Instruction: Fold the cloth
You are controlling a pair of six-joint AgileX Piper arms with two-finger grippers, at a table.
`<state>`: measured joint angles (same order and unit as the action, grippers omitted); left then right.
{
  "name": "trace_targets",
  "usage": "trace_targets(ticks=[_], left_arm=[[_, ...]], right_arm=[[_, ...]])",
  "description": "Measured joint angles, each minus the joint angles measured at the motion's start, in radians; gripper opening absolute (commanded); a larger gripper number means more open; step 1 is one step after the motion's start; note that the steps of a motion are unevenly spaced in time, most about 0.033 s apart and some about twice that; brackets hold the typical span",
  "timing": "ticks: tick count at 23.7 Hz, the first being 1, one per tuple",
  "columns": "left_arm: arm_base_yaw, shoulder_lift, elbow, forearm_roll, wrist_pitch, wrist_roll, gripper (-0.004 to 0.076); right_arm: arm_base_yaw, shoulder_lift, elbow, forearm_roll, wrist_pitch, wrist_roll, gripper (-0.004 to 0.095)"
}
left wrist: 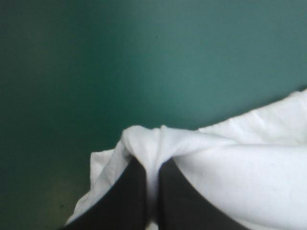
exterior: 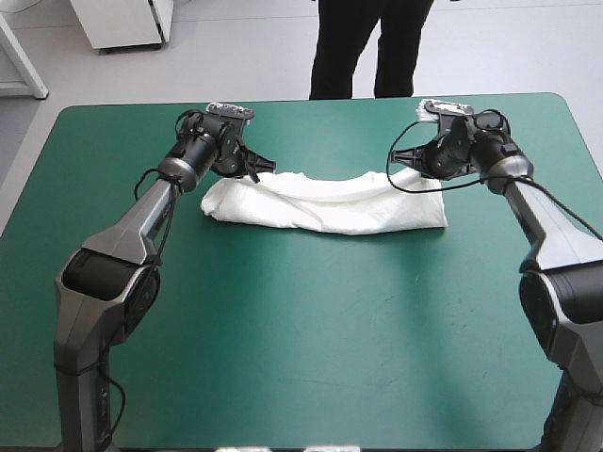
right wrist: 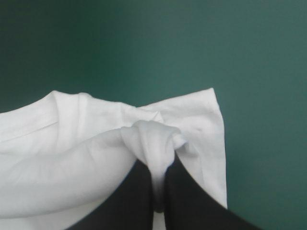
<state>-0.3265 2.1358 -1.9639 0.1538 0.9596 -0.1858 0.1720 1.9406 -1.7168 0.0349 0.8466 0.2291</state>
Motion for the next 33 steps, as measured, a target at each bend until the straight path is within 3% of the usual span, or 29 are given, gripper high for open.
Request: trace_targets(ticks=[3, 5, 8, 10, 11, 15, 17, 19, 21, 25, 33], left_arm=[[0.0, 0.059, -0.015, 0.007, -0.001, 0.0, -0.0008], [0.0, 0.089, -0.015, 0.006, -0.007, 0.0, 0.0044], [0.0, 0.091, -0.022, 0.009, -0.013, 0.005, 0.0303], [0.0, 0.091, -0.046, 0.009, 0.019, 0.02, 0.046], [0.0, 0.091, -0.073, 0.014, 0.044, 0.022, 0.0473], [0.0, 0.065, -0.137, 0.073, 0.12, 0.007, 0.0471], [0.0, 0.037, -0.148, 0.085, 0.129, 0.004, 0.0428], [0.0, -0.02, -0.156, 0.073, 0.14, 0.003, 0.0166], [-0.002, -0.052, -0.158, 0.041, 0.143, 0.017, -0.0005], [-0.032, -0.082, -0.159, -0.05, 0.147, 0.094, -0.0007], [-0.18, -0.041, -0.159, -0.219, 0.124, 0.203, -0.001]], right_arm=[[-0.012, 0.082, -0.055, -0.007, 0.037, 0.013, -0.0016], [-0.015, 0.122, -0.065, -0.008, 0.066, 0.005, 0.005], [-0.015, 0.131, -0.068, 0.005, 0.076, -0.044, 0.0398], [-0.017, 0.131, -0.072, 0.018, 0.079, -0.053, 0.0514], [-0.017, 0.125, -0.072, 0.019, 0.087, -0.048, 0.0513], [-0.017, 0.066, -0.072, 0.008, 0.099, -0.048, 0.0509], [-0.017, 0.022, -0.072, -0.003, 0.113, -0.048, 0.0509], [-0.019, -0.04, -0.072, -0.019, 0.137, -0.048, 0.0509], [-0.024, -0.072, -0.072, -0.021, 0.161, -0.048, 0.0509], [-0.048, -0.112, -0.072, -0.022, 0.221, -0.048, 0.0501], [-0.093, -0.144, -0.072, -0.015, 0.249, -0.042, 0.0395]])
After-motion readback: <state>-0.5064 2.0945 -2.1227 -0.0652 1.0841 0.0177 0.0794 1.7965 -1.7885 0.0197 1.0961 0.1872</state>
